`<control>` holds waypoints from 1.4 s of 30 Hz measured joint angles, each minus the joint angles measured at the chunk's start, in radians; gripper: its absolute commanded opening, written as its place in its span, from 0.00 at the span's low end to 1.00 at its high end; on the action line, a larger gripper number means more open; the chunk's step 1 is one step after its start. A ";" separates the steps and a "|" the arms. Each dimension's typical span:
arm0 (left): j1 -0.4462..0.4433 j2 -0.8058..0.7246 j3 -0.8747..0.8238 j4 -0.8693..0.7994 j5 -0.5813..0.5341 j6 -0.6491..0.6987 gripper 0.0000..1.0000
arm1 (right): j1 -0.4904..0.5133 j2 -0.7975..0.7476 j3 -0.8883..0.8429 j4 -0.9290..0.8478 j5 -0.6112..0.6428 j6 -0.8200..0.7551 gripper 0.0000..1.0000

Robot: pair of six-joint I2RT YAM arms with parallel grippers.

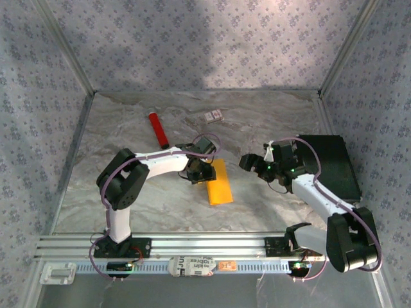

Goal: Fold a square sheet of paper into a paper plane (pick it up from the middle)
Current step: First fold the square sheet of paper in half at the center of the table, then hold the square sheet of paper at the center of the table.

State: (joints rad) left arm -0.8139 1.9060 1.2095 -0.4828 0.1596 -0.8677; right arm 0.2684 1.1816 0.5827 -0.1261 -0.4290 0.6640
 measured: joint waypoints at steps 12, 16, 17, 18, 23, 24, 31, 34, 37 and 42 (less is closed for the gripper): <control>0.000 0.001 0.000 0.000 0.000 0.000 0.48 | 0.113 0.184 0.092 0.029 -0.081 -0.060 0.13; 0.000 0.005 0.005 -0.004 0.000 0.001 0.48 | 0.121 0.233 0.117 0.016 -0.057 -0.059 0.10; 0.000 0.006 0.008 -0.007 0.000 0.000 0.48 | 0.120 0.243 0.117 0.010 -0.049 -0.058 0.10; 0.000 0.007 0.009 -0.009 0.001 0.001 0.48 | 0.120 0.250 0.117 -0.003 -0.037 -0.055 0.10; -0.003 0.008 0.013 -0.013 0.000 0.005 0.48 | 0.117 0.256 0.117 -0.029 0.002 -0.051 0.10; -0.003 0.008 0.013 -0.014 0.000 0.006 0.48 | 0.116 0.256 0.117 -0.032 0.007 -0.051 0.10; -0.003 0.014 0.020 -0.021 -0.001 0.008 0.48 | 0.114 0.256 0.117 -0.033 -0.006 -0.051 0.07; -0.004 0.014 0.020 -0.021 -0.003 0.008 0.48 | 0.117 0.266 0.117 -0.022 -0.032 -0.052 0.02; -0.005 0.014 0.020 -0.021 -0.004 0.008 0.48 | 0.125 0.287 0.123 -0.019 -0.054 -0.052 0.00; -0.005 0.014 0.020 -0.021 -0.004 0.008 0.48 | 0.156 0.338 0.153 -0.016 -0.080 -0.055 0.00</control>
State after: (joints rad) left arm -0.8185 1.9198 1.2293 -0.5037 0.1558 -0.8600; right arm 0.4240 1.5196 0.7357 -0.1425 -0.5091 0.6086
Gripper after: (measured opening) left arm 0.484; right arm 0.053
